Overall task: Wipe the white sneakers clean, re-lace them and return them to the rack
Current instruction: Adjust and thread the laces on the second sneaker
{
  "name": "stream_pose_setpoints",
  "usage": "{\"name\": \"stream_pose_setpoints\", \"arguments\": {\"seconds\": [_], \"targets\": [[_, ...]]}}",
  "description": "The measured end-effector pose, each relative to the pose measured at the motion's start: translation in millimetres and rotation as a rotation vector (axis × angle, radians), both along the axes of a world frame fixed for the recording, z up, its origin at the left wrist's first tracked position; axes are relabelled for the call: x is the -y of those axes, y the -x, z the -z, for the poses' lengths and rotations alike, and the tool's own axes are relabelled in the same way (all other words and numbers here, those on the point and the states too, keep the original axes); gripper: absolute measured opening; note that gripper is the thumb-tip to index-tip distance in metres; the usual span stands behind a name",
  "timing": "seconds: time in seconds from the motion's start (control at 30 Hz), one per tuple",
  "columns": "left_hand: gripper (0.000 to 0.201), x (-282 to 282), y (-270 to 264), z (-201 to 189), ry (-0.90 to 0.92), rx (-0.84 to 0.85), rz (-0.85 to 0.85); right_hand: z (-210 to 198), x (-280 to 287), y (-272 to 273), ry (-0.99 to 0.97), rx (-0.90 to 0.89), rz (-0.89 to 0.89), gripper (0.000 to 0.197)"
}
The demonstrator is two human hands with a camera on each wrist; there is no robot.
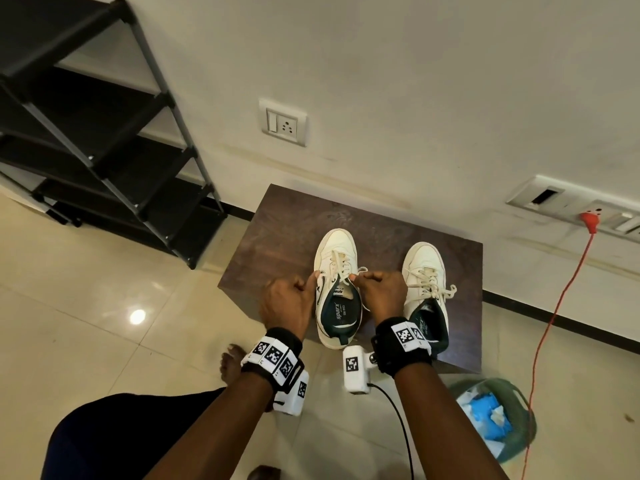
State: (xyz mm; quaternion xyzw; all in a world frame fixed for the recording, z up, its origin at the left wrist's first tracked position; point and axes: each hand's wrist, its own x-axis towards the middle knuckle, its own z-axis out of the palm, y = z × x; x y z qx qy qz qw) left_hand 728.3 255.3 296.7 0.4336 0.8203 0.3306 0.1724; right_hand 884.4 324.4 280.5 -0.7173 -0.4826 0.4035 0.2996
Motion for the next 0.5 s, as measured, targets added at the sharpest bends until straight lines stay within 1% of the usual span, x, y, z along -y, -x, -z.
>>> {"name": "stream_pose_setpoints", "arguments": {"seconds": [0.07, 0.1, 0.13, 0.17, 0.2, 0.27, 0.3, 0.4, 0.5], "targets": [[0.048, 2, -6, -3, -0.121, -0.046, 0.029, 1, -3, 3, -0.011, -0.006, 0.025, 0.015], [0.046, 3, -9, -1, -0.137, -0.055, 0.054, 0, -4, 5, -0.019, 0.012, 0.032, 0.013], [0.045, 2, -11, 0, -0.101, -0.050, 0.092, 0, -5, 6, -0.030, 0.040, 0.035, 0.011], [0.045, 0, -14, 3, -0.027, -0.024, 0.132, -2, -5, 7, -0.047, 0.070, 0.030, 0.010], [0.046, -2, -15, 7, 0.039, 0.026, 0.148, -3, -6, 8, -0.074, 0.091, 0.024, 0.011], [0.054, -9, -14, 16, 0.124, 0.140, 0.130, -8, -7, 7, -0.148, 0.102, 0.021, 0.012], [0.054, -12, -12, 19, 0.123, 0.195, 0.106, -12, -8, 5, -0.185, 0.096, 0.022, 0.012], [0.041, -24, -10, 23, 0.060, 0.334, 0.100, -19, -11, 0, -0.254, 0.033, 0.016, 0.010], [0.020, -32, -12, 20, 0.068, 0.361, 0.119, -13, -12, -3, -0.202, -0.060, 0.028, 0.014]]}}
